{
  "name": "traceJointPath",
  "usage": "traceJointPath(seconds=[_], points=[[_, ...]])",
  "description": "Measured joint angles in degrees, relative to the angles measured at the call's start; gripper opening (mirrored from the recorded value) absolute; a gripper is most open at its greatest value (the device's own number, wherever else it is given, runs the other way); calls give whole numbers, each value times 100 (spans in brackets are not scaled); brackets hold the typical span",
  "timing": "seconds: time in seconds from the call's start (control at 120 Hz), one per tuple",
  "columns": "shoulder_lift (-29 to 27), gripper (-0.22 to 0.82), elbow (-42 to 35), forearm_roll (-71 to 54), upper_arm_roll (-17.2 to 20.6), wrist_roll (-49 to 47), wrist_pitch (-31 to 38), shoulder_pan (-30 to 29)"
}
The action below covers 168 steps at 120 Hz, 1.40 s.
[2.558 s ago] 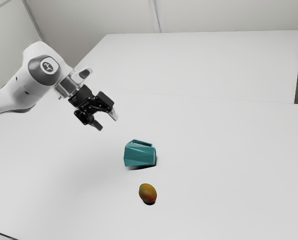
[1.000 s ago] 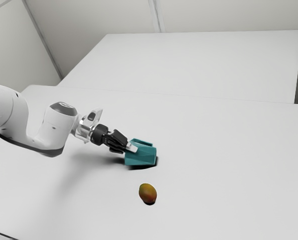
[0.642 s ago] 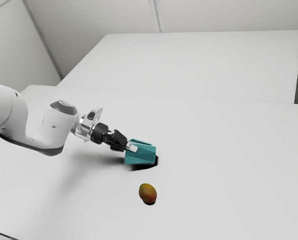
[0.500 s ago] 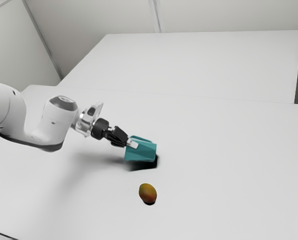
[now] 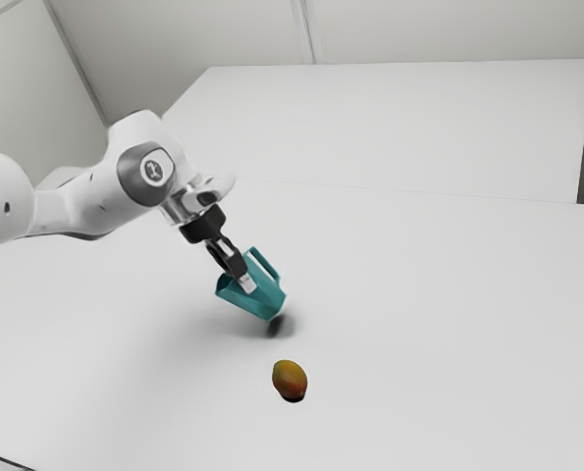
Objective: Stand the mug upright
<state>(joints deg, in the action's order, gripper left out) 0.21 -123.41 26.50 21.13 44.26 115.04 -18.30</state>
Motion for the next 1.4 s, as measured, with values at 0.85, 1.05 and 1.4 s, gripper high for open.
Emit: traceJointPath(seconds=[0.85, 1.05, 1.4], points=[[-456, -18, -842, -2283, 636, -3217, 907, -108], [-445, -18, -870, -2297, 638, -3567, 971, -185], [-444, 31, -871, -2266, 685, -3986, 998, -162]])
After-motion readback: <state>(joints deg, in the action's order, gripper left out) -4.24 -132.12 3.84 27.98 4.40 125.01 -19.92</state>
